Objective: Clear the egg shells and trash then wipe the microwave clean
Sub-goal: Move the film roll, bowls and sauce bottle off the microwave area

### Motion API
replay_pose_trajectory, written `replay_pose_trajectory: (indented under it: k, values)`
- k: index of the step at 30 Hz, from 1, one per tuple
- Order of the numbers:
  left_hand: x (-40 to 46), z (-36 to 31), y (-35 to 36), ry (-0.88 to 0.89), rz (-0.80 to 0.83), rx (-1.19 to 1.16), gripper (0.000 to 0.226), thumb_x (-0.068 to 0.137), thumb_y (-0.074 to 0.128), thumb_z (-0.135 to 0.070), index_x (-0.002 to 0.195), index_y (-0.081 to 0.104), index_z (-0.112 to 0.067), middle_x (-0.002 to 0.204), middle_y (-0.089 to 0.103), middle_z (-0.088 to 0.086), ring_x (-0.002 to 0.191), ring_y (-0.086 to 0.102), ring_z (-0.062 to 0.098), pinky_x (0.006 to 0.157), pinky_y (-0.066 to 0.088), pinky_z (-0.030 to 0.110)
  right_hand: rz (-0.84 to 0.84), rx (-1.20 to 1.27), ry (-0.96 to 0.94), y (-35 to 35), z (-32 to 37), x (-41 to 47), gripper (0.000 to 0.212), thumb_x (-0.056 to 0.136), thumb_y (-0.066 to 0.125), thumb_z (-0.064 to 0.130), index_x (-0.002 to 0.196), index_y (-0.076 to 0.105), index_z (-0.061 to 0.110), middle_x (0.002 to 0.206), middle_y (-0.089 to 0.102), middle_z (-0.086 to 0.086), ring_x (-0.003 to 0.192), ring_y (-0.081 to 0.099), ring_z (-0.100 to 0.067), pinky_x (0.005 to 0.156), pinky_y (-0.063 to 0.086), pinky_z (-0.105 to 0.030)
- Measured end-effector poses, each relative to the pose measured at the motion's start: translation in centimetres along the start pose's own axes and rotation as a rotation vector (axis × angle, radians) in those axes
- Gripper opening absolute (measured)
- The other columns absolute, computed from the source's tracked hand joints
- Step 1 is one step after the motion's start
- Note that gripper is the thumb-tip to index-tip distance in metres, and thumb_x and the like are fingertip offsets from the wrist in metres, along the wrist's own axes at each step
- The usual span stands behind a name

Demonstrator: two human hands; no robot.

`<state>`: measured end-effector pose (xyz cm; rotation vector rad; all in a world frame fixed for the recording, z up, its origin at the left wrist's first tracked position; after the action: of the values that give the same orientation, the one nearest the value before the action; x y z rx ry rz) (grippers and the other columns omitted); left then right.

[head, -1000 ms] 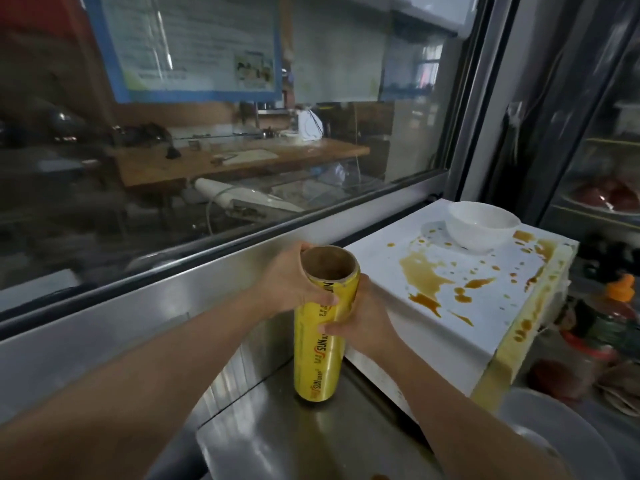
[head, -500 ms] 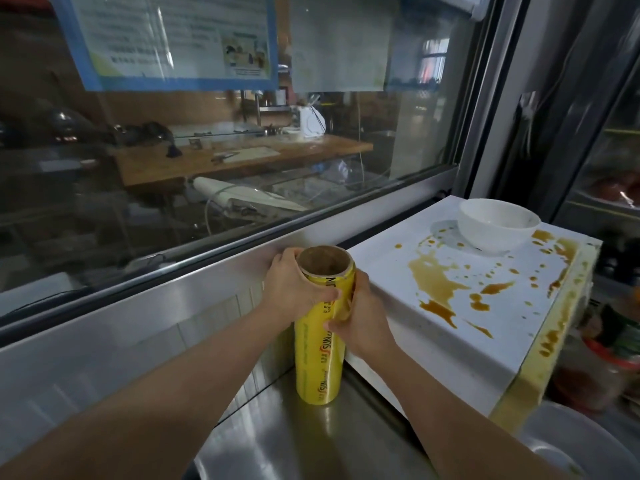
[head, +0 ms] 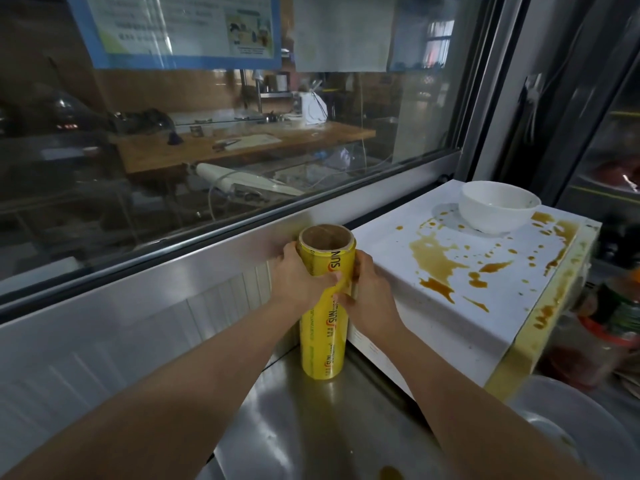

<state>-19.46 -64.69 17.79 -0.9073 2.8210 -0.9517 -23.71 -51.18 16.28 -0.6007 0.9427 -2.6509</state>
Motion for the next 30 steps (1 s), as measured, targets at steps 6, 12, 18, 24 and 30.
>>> replay_pose_trajectory:
  k: [6,12,18,24,30]
  values:
    - [-0.8,0.1,0.0,0.009,0.061,0.000,0.083,0.070,0.081,-0.029,0.135,0.033,-0.010,0.133,0.049,0.009,0.122,0.048,0.026,0.099,0.043,0.036,0.067,0.041,-0.021,-1.2,1.2,-2.0,0.061,0.084,0.063,0.009,0.137,0.032,0.012,0.121,0.057,-0.002,0.107,0.058,-0.020,0.082,0.047,-0.031]
    - [-4.0,0.2,-0.7,0.048,0.094,-0.034,0.090,0.068,0.081,-0.027,0.139,0.028,-0.011,0.136,0.045,0.005,0.125,0.045,0.023,0.102,0.040,0.036,0.143,-0.020,0.030,-2.5,1.2,-5.1,0.066,0.086,0.063,0.013,0.142,0.027,0.007,0.127,0.046,-0.003,0.108,0.046,-0.011,0.083,0.036,-0.019]
    - [-10.7,2.0,1.3,0.042,0.285,-0.071,0.105,0.061,0.083,-0.040,0.144,0.022,-0.021,0.139,0.045,0.001,0.127,0.045,0.021,0.105,0.041,0.044,0.153,-0.053,0.151,-4.2,-0.7,-9.6,0.084,0.080,0.071,0.018,0.146,0.020,0.013,0.146,0.036,-0.008,0.132,0.037,-0.020,0.102,0.034,-0.030]
    - [-17.3,3.2,2.9,0.015,0.432,-0.074,0.108,0.062,0.085,-0.038,0.147,0.022,-0.021,0.147,0.037,0.002,0.134,0.038,0.018,0.109,0.036,0.035,0.063,-0.080,0.232,-6.9,-2.5,-14.5,0.073,0.083,0.067,0.018,0.143,0.026,0.016,0.142,0.040,-0.007,0.128,0.041,-0.021,0.101,0.034,-0.029]
    - [-22.3,4.8,4.9,-0.011,0.542,-0.022,0.112,0.055,0.090,-0.032,0.145,0.026,-0.020,0.145,0.040,0.001,0.131,0.039,0.017,0.107,0.037,0.035,0.037,-0.078,0.300,-8.0,-3.9,-20.3,0.069,0.085,0.065,0.018,0.143,0.027,0.017,0.141,0.041,-0.005,0.129,0.041,-0.021,0.097,0.035,-0.026]
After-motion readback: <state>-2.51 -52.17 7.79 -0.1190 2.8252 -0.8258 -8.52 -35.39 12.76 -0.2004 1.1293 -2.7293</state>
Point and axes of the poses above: each hand's wrist, its own x-axis towards the middle knuckle, its own y-axis out of the palm, z = x × y, the point moved 9 cm from there along x, towards the middle knuckle
